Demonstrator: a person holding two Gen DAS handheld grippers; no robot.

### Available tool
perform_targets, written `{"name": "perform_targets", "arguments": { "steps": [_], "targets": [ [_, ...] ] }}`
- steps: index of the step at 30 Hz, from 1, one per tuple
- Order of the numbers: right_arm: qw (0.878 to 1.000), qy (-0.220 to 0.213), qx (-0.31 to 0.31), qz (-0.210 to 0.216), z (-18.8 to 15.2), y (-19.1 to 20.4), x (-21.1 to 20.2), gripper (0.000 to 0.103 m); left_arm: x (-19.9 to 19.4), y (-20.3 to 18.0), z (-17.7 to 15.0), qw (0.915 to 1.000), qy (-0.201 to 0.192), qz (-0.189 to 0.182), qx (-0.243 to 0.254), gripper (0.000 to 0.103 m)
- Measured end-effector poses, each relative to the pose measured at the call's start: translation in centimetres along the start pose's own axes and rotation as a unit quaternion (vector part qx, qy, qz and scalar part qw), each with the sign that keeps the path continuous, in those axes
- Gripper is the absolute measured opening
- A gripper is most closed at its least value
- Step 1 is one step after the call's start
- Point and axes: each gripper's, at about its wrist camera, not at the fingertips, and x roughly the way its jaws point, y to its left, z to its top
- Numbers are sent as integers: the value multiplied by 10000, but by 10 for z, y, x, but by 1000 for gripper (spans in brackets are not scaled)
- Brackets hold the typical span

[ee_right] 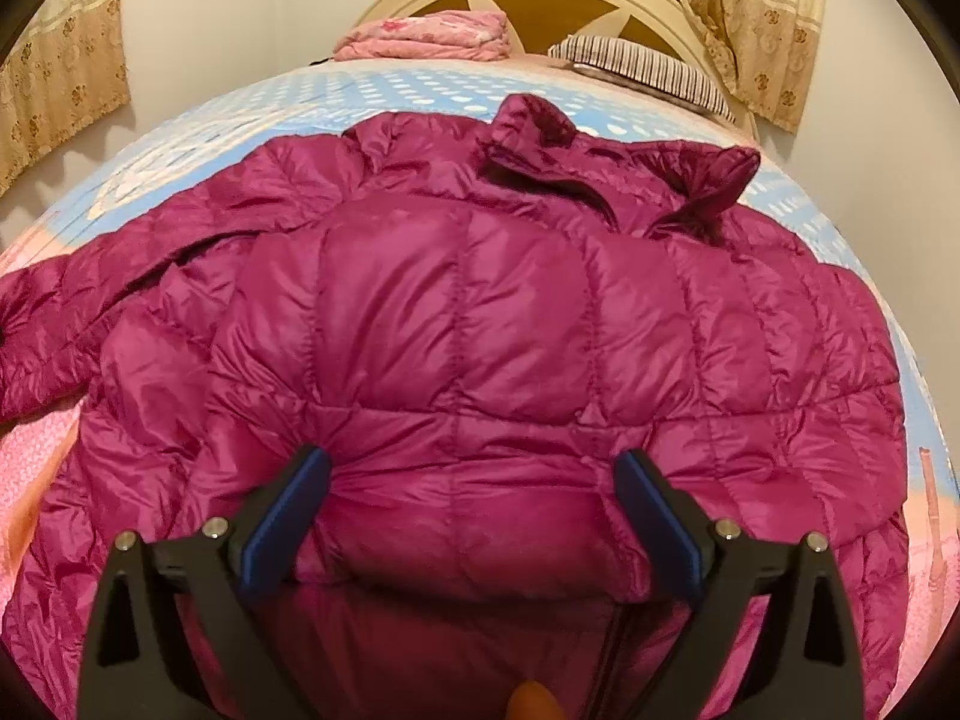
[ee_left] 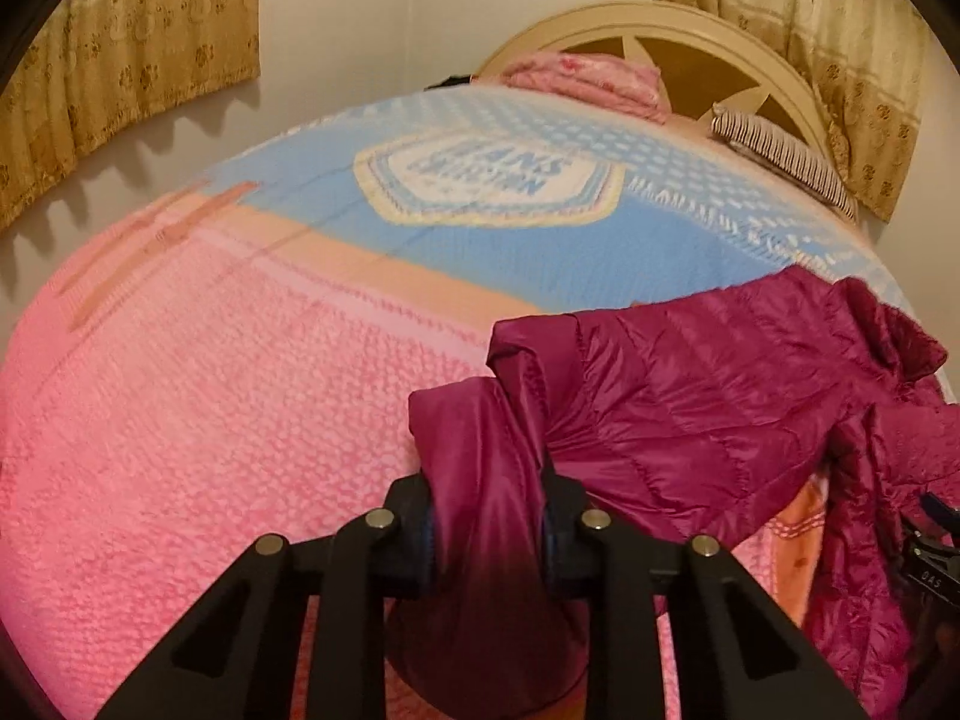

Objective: Fold large clothes

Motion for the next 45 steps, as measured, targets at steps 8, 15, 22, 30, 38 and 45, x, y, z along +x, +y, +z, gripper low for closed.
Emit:
{"name": "perform_targets", "arguments": {
  "steps": [8,15,22,30,38,45],
  "targets": [
    [9990,-370,4,261,-4,-14,-51,99,-57,-25,36,9958,-675,78,618,25],
    [9975,-556,442,-12,-13,-76,-81,99,-107,-124,61,9837,-1242,-316,1261,24],
    [9939,-604,898,-215,-34,-127,-97,99,-110,-250,34,9690,-1293,-951,1877,25],
    [9892,-563,1281,-440,-62,-175,-105,99,-95,-356,-20,9540,-981,-1279,2528,30],
    [9855,-467,1563,-468,-76,-195,-99,99,-108,-387,-48,9392,-1017,-1605,2860,63],
    [9857,-361,1569,-488,-81,-193,-88,99,-116,-379,-46,9386,-1115,-1624,2833,69]
  ]
}}
